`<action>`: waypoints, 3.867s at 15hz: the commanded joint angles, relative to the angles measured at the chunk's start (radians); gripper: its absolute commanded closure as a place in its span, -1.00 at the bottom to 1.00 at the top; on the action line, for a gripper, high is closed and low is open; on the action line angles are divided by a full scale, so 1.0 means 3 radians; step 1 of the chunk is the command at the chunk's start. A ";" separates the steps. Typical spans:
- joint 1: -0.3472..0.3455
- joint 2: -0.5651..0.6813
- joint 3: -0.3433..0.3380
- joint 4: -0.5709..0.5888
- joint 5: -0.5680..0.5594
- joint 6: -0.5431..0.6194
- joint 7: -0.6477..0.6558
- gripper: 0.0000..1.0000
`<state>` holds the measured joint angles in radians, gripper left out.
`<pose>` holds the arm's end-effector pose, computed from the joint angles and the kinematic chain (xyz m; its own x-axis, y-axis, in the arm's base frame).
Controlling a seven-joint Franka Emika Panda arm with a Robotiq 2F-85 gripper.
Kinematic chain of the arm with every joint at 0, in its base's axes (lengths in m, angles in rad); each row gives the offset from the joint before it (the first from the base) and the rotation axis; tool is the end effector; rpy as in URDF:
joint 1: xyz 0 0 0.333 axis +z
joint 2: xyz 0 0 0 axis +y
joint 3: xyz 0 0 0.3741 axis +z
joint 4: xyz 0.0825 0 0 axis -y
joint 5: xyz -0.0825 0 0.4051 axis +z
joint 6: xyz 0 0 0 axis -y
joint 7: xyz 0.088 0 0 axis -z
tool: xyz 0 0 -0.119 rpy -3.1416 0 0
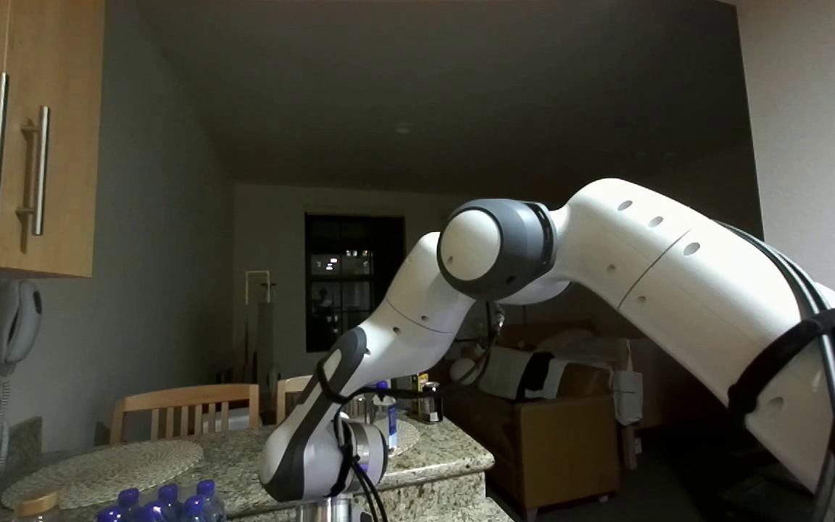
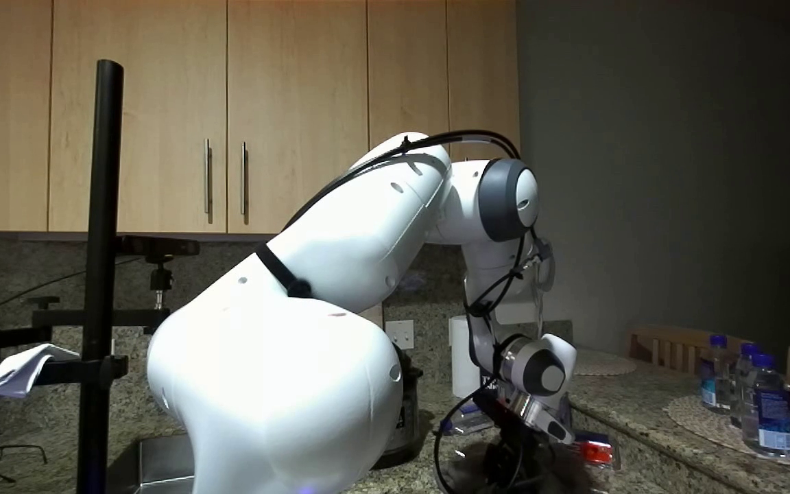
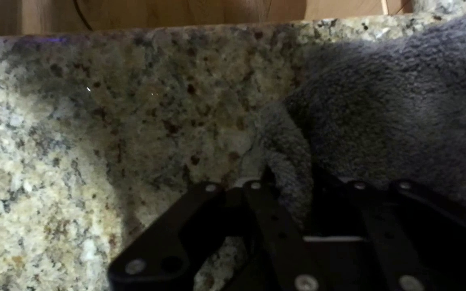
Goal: Move the grey towel to the right.
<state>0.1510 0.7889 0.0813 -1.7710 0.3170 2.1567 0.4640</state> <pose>0.6317 0.1631 0.1047 0.7857 -0.3992 -0.4726 -0.4607 -0.8874 -0.0164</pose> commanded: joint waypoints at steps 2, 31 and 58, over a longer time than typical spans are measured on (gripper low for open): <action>-0.0046 -0.0015 0.0063 0.0049 0.0066 -0.0177 -0.0168 0.76; -0.0571 0.0844 -0.0272 0.3825 -0.0262 -0.3199 -0.0183 0.77; -0.1219 0.1122 -0.0496 0.3595 -0.0445 -0.3787 -0.0702 0.79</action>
<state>-0.2361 1.1608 -0.0520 -0.6115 0.2248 0.9987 0.3165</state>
